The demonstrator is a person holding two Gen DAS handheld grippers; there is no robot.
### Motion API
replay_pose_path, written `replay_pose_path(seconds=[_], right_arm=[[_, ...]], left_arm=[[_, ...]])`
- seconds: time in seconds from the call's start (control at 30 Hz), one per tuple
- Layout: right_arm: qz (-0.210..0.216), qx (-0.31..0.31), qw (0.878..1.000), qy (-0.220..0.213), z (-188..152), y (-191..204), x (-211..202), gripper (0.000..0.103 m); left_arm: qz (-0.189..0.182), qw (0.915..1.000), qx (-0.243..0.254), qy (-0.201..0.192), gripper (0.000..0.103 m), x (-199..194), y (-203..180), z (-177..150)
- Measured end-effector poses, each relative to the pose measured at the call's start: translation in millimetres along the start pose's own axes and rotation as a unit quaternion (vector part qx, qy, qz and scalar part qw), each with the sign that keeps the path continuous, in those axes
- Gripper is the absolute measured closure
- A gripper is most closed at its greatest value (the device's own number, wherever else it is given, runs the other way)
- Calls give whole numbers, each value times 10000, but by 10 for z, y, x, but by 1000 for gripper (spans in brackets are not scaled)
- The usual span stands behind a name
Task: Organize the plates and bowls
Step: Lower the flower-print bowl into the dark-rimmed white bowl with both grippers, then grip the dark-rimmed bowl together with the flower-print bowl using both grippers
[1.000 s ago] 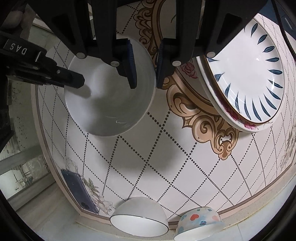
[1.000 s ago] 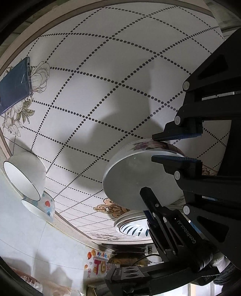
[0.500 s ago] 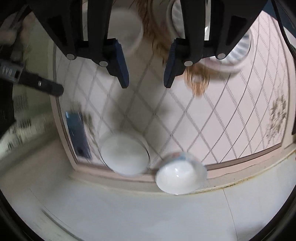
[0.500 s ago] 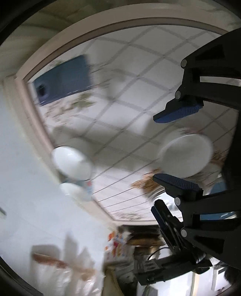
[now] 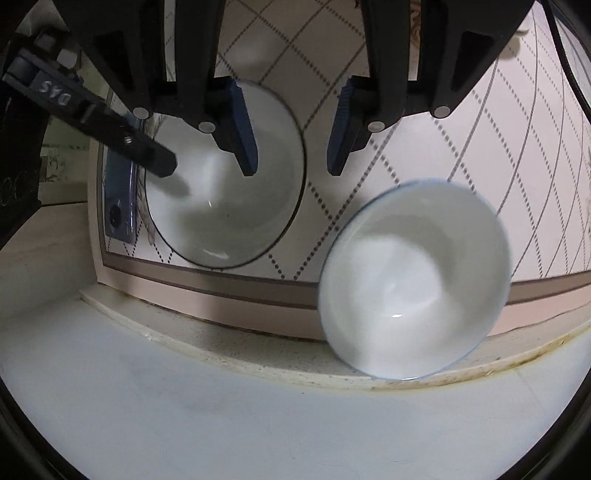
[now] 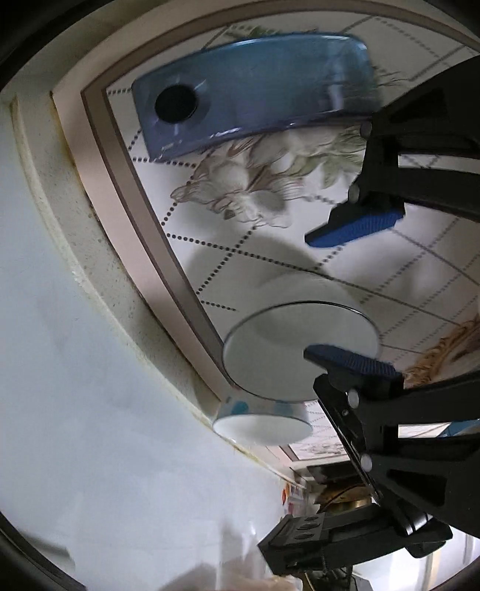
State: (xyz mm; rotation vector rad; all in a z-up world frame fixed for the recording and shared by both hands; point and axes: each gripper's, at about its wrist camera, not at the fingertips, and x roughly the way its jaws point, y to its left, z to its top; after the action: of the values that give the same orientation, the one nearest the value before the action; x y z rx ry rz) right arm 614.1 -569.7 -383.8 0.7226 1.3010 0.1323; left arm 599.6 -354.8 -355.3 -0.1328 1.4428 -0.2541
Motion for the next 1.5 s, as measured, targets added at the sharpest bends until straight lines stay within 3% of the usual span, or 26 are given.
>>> replay_pose_path(seconds=[0.03,0.07,0.33,0.63,1.07,1.3,1.5], right_arm=[[14,3,10000,23,15,-7,41,80],[23,10,10000,22,27,-8,63,87],[-134,-158,9997,-89,-10,58,35,88],[-43,-243,9997,-59,-288,79,-246,88],[30,-574,9983,-26,-1349,231,-1083,88],[56,-485,9986,202,-1959,103,-1207,87],[15,-343,9985,434,-2274,-51,-1026,87]], left_arm=[[14,10000,24,-29,75,13,1,37],[48,9999,63,-80,84,11,-15,35],[357,9986,311,-219,88,-60,-97,-82],[182,9984,417,-327,88,-464,-165,-428],[-219,9968,684,-338,88,-1228,-179,-1420],[-219,9968,767,-55,88,-1163,-145,-1937],[-104,9966,803,147,88,-981,-72,-2168]])
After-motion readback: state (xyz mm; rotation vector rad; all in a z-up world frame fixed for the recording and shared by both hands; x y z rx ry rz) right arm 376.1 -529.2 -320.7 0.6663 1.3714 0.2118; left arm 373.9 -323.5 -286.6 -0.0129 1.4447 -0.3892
